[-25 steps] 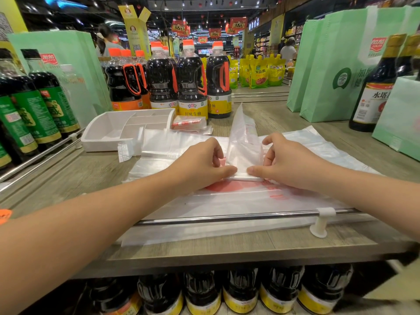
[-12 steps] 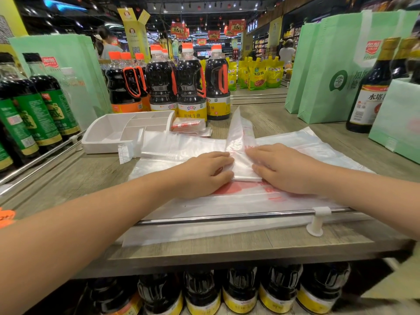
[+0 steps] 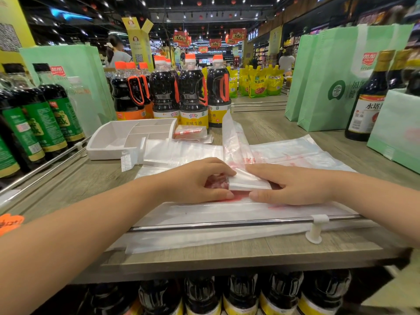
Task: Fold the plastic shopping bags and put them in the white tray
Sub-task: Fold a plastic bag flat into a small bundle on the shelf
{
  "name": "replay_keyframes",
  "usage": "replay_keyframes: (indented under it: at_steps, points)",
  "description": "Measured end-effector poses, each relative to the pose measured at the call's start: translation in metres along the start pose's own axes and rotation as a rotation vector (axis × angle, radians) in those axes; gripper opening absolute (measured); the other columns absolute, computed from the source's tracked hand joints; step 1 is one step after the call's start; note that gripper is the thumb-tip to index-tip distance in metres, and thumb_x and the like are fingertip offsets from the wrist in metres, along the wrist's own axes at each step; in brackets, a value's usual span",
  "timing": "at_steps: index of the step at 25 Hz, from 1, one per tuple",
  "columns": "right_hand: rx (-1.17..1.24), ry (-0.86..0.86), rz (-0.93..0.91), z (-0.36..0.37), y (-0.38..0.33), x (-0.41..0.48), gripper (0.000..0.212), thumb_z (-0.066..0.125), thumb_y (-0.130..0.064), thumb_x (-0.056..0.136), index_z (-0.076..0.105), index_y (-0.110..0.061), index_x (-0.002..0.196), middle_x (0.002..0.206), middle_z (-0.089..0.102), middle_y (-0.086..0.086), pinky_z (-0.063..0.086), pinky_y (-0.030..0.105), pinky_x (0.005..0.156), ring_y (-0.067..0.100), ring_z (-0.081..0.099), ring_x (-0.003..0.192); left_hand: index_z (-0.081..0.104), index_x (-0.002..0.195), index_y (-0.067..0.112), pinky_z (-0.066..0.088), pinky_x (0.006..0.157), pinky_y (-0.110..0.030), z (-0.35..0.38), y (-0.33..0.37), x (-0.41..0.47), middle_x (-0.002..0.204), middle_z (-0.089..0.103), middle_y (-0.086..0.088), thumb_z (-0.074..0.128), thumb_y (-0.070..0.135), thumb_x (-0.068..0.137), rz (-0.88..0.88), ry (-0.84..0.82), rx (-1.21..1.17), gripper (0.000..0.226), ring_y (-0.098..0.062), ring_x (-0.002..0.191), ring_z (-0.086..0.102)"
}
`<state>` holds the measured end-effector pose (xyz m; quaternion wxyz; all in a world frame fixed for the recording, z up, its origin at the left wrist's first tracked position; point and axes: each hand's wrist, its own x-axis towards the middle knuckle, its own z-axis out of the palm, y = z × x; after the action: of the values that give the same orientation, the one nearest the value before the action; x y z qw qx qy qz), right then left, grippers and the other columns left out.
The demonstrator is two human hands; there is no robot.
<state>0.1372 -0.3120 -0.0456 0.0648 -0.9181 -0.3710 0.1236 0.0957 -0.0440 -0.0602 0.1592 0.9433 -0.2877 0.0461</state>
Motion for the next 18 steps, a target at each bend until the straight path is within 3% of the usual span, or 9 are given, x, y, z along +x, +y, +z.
replay_keyframes:
  at_steps: [5,10,13,16,18]
  points:
    - [-0.031,0.055,-0.061,0.001,-0.004,0.002,0.078,0.036,-0.074,0.09,0.01,-0.042,0.157,0.163,0.009,-0.023,0.005,0.021,0.118,-0.003,0.008,0.147,0.058,0.138,0.028,0.038,0.106,-0.018,0.001,0.002,0.002,0.141,0.051,0.01,0.061,0.038,0.095,0.053,0.06,0.043,0.044,-0.002,0.125,0.049]
    - [-0.067,0.119,-0.063,0.002,-0.006,0.003,0.069,0.042,-0.061,0.097,0.019,-0.038,0.157,0.162,0.015,-0.021,0.005,0.015,0.112,-0.001,0.01,0.146,0.068,0.127,0.017,0.039,0.098,-0.011,0.003,0.005,0.007,0.128,0.065,0.003,0.061,0.022,0.096,0.115,0.118,0.127,0.032,-0.009,0.113,0.059]
    - [-0.052,0.217,-0.077,0.002,-0.001,0.002,0.056,0.048,-0.052,0.098,0.033,-0.043,0.152,0.157,0.025,-0.025,0.02,0.016,0.112,-0.003,0.028,0.139,0.071,0.123,0.012,0.033,0.092,-0.001,0.003,0.003,0.006,0.131,0.064,0.002,0.059,0.019,0.096,0.086,0.141,0.126,0.03,-0.01,0.11,0.061]
    - [-0.185,0.315,-0.099,0.0,0.004,0.0,0.046,0.052,-0.038,0.097,0.049,-0.043,0.142,0.143,0.043,-0.021,0.042,0.027,0.103,0.004,0.047,0.125,0.071,0.122,0.011,0.032,0.092,0.001,0.002,0.004,0.004,0.133,0.063,0.001,0.059,0.014,0.095,0.088,0.154,0.113,0.03,-0.009,0.11,0.061]
    - [-0.201,0.316,-0.144,0.001,0.002,0.0,0.043,0.051,-0.029,0.098,0.054,-0.04,0.14,0.14,0.049,-0.019,0.039,0.021,0.102,0.003,0.048,0.125,0.07,0.125,0.013,0.036,0.096,-0.003,0.0,0.004,0.002,0.129,0.067,0.001,0.06,0.013,0.094,0.119,0.15,0.114,0.032,-0.009,0.112,0.062]
